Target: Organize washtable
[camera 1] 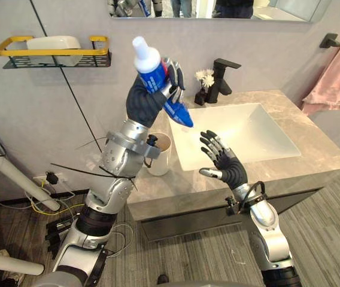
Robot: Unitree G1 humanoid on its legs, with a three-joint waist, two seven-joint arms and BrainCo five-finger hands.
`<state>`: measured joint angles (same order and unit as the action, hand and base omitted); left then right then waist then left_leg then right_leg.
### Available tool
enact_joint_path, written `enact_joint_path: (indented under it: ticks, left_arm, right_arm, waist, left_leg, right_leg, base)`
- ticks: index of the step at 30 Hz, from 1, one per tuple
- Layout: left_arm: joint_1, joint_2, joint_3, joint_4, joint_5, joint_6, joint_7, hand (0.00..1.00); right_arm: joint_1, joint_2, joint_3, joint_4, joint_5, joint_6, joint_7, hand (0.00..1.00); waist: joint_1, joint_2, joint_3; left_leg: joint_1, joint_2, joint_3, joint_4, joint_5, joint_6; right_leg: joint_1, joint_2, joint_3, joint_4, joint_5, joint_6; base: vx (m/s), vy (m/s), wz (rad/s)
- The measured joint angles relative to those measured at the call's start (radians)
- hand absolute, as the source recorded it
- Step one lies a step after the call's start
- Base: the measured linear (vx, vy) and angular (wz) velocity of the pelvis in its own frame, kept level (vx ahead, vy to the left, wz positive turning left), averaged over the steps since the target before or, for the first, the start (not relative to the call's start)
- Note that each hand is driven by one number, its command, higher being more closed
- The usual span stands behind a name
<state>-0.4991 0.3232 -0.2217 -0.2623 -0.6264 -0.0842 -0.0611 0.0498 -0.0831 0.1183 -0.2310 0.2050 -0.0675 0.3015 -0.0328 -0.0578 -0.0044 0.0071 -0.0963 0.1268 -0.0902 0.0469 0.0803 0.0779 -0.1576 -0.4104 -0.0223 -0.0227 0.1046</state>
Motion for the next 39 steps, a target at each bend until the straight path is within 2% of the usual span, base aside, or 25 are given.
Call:
enact_joint_path:
  ticks: [5,23,39]
  left_arm:
    - [0.000,0.004,0.027,0.011,0.012,0.000,0.000,1.00]
    - [0.004,0.001,0.080,0.066,0.092,0.000,0.020,1.00]
    - [0.117,-0.008,0.120,0.049,0.129,0.001,0.017,1.00]
  right_arm:
    - [0.030,0.000,0.000,0.000,0.000,0.000,0.007,0.00]
    - [0.068,-0.001,-0.001,0.000,0.002,0.000,0.007,0.00]
    - [0.075,-0.001,0.000,-0.001,0.004,0.000,0.030,0.00]
  waist:
    - [-0.009,0.000,0.000]
    - [-0.007,0.019,0.009]
    - [-0.006,0.032,0.018]
  left_leg:
    - [-0.004,0.005,0.012,0.000,-0.001,-0.001]
    - [-0.011,0.010,0.014,-0.001,-0.001,-0.001]
    - [-0.012,0.009,0.004,-0.001,-0.001,-0.001]
  right_leg:
    - [-0.010,0.006,0.014,-0.001,0.004,-0.003]
    - [-0.018,0.012,0.020,-0.004,0.005,-0.005]
    - [-0.013,0.013,0.008,-0.007,0.005,-0.005]
  base:
    - [0.00,-0.037,-0.09]
    - [0.00,-0.006,0.00]
    - [0.00,0.000,0.00]
